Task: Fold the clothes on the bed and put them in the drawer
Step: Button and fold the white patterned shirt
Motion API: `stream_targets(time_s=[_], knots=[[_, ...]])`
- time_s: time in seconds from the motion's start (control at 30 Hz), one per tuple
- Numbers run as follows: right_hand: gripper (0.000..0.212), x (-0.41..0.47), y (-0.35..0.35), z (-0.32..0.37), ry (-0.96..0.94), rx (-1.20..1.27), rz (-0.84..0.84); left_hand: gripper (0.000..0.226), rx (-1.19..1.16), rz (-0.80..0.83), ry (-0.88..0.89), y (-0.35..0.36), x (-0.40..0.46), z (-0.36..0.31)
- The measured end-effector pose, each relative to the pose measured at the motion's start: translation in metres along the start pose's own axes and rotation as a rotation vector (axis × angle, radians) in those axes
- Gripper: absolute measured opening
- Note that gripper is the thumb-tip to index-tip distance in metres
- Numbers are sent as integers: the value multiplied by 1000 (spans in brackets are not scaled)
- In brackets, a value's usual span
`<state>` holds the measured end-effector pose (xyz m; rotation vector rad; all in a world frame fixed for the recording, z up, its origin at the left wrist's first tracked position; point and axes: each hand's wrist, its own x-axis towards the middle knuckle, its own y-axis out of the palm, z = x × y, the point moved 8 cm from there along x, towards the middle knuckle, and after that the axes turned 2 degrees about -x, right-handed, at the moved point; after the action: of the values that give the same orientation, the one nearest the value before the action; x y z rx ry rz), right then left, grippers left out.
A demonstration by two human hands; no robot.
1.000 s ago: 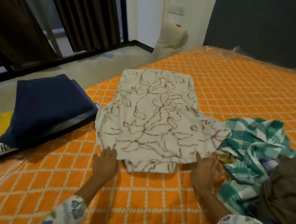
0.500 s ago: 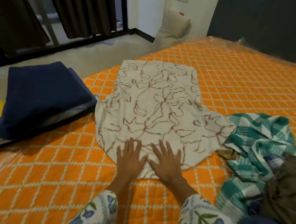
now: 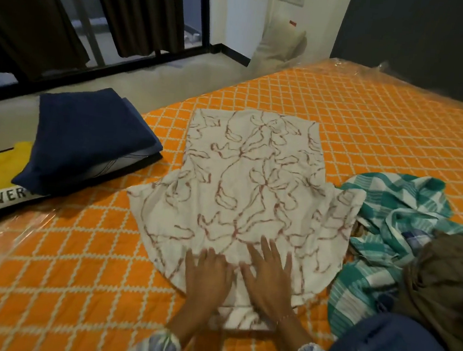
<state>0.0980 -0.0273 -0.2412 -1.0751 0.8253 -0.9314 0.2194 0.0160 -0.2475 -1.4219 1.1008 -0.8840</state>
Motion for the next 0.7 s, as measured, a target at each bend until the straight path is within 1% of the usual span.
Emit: stream_targets(time_s=[0.03,0.07,0.1,0.13,0.17,0.23,0.27,0.3,0.37,0.4,0.43,0.47,0.5,0.53,0.57,0.6,0.63,0.67,0.7], knots=[[77,9,2,6,-31,2,38,49,19,-74,17,-10,15,4],[93,17,7,5,-41,5,51,50,31,-105,37,-12,29,12],[103,23,12,1,-16,-17,95,55,31,-82,39,-8,38,22],[106,26,17,-3,-3,-33,101,63,19,-40,25,-1,43,33],[104,25,23,-6,-1,-58,99,70,-10,-30,20,10,42,47],[88,14,39,-13,51,-83,169,74,-42,-48,27,27,28,65],[82,8,44,-19,68,-77,153,74,-46,-66,19,34,19,69],[82,2,45,-20,66,-69,143,75,-62,-76,14,38,10,67],[94,-11,39,-20,97,-39,167,74,-92,-67,15,37,-10,57],[101,-13,37,-16,102,-39,112,71,-112,-67,10,31,-17,57],[105,-13,33,-15,115,-24,80,67,-134,-124,10,23,-16,58],[105,-8,29,-8,106,8,62,60,-167,-219,-5,9,-11,67],[104,1,26,9,67,39,48,53,-209,-311,-65,-8,-4,86],[102,13,22,28,14,58,43,48,-259,-390,-164,-25,5,107],[102,25,23,52,-54,49,62,46,-316,-438,-322,-40,12,136],[105,38,25,74,-124,20,79,47,-394,-411,-518,-46,19,167],[113,52,26,98,-195,-24,97,51,-456,-335,-713,-46,23,195],[120,63,27,120,-256,-61,122,57,-489,-272,-844,-45,25,215],[122,72,28,140,-305,-87,143,61,-508,-207,-919,-44,27,228]])
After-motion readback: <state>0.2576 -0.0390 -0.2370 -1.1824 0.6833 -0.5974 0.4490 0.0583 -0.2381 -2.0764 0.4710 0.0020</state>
